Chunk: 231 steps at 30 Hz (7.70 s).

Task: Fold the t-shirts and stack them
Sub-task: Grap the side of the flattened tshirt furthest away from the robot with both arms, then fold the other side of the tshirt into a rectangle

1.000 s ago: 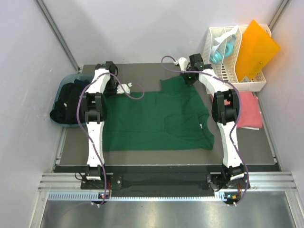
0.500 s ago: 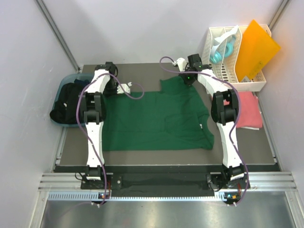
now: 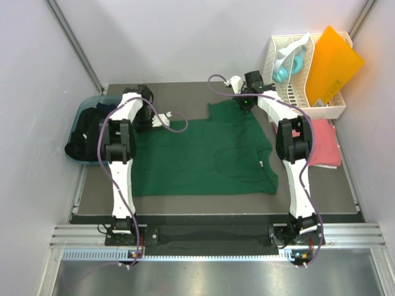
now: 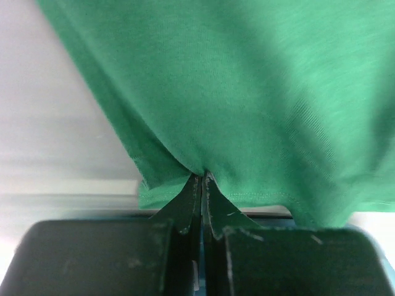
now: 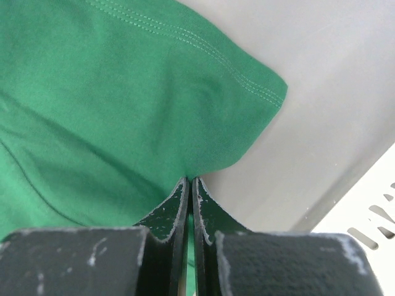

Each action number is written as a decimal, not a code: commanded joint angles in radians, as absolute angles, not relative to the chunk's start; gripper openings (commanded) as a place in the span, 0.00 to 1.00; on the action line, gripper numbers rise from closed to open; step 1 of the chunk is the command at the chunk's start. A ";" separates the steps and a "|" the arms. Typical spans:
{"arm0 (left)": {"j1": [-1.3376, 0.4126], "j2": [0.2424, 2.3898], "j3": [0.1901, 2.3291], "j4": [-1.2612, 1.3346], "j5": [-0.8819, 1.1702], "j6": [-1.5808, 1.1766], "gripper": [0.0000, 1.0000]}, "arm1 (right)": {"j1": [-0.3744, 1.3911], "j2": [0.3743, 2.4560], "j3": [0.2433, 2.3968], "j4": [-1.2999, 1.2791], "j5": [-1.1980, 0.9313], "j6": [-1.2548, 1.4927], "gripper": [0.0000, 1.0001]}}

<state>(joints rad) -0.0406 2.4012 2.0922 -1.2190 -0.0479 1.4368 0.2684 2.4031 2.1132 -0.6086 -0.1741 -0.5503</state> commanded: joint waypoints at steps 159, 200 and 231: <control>-0.084 1.575 1.100 -0.721 -0.127 1.241 0.39 | 0.522 1.927 1.592 -0.950 -0.360 -1.037 0.69; 0.040 1.575 1.118 -0.436 -0.193 1.101 0.29 | 0.561 2.114 1.769 -1.022 -0.405 -1.060 0.12; 0.049 1.684 1.235 -0.318 -0.301 1.022 0.24 | 0.819 1.750 1.571 -1.276 -0.403 -1.071 0.00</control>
